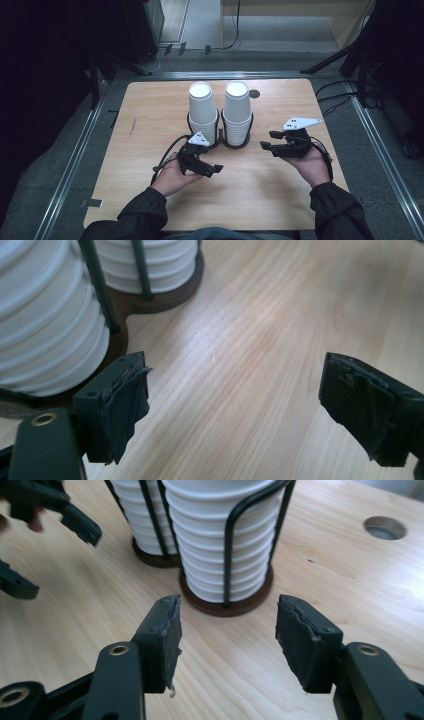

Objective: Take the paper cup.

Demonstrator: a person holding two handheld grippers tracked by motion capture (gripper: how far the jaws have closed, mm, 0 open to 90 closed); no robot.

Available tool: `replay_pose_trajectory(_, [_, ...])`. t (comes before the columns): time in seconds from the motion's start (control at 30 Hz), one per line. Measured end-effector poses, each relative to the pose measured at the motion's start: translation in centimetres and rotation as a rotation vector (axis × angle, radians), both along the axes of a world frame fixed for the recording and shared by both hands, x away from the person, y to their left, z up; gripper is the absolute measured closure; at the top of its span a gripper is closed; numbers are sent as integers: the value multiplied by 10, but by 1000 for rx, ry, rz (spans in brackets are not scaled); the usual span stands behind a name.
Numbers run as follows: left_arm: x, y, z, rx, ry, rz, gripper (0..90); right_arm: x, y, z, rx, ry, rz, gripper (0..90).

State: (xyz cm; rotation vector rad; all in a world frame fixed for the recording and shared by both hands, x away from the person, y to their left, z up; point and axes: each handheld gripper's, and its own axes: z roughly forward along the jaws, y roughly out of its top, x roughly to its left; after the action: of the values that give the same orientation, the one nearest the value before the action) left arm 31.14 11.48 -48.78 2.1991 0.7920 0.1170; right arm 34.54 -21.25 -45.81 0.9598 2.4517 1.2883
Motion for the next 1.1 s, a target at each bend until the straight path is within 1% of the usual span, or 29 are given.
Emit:
replay_pose_trajectory(0.03, [0,0,2,6,-18,16,206,0,0,-1,8,13,7,485])
replay_pose_trajectory(0.07, [0,1,4,2,-23,16,245,0,0,-2,10,31,3,508])
replay_pose_trajectory(0.1, [0,3,6,-20,-16,16,292,1,1,-4,15,70,3,547])
replay_pose_trajectory(0.13, [1,6,10,-54,-6,25,310,2,1,-5,22,102,7,548])
replay_pose_trajectory(0.17, [1,6,10,-54,-6,25,352,2,1,-5,22,102,7,548])
replay_pose_trajectory(0.2, [2,9,12,-66,-4,25,395,4,2,-7,25,138,17,535])
replay_pose_trajectory(0.23, [2,10,12,-59,0,23,405,4,4,-9,28,144,26,518])
replay_pose_trajectory(0.3, [3,11,12,-56,1,24,415,4,5,-9,25,143,33,507])
replay_pose_trajectory(0.33, [2,11,14,-49,-1,22,462,3,7,-10,6,136,51,484])
replay_pose_trajectory(0.4, [2,10,15,-48,3,22,478,2,8,-11,-20,119,66,475])
replay_pose_trajectory(0.43, [2,10,16,-45,6,20,478,2,8,-11,-20,119,66,475])
replay_pose_trajectory(0.47, [2,9,17,-46,6,20,501,2,8,-12,-16,126,79,470])
replay_pose_trajectory(0.5, [1,9,18,-51,-1,24,501,2,8,-12,-16,126,79,470])
replay_pose_trajectory(0.53, [1,9,18,-51,-6,22,522,3,7,-11,-12,128,78,472])
replay_pose_trajectory(0.6, [1,9,17,-42,0,22,529,3,6,-10,5,125,76,471])
replay_pose_trajectory(0.67, [1,9,17,-38,-7,29,529,3,6,-9,3,120,75,471])
replay_pose_trajectory(0.7, [1,9,18,-42,-11,26,544,3,6,-9,0,119,75,468])
replay_pose_trajectory(0.77, [1,9,17,-63,7,18,550,3,7,-10,-8,124,76,456])
replay_pose_trajectory(0.8, [1,9,17,-63,7,18,548,3,7,-10,-8,124,76,456])
replay_pose_trajectory(0.9, [0,9,17,-56,10,20,550,3,8,-10,-36,114,86,473])
replay_pose_trajectory(0.93, [0,9,18,-64,15,26,563,4,9,-9,-38,116,88,473])
replay_pose_trajectory(0.97, [1,10,18,-83,33,23,573,4,10,-7,-34,121,93,447])
replay_pose_trajectory(1.1, [1,10,20,-91,41,23,622,6,10,-7,-29,129,86,400])
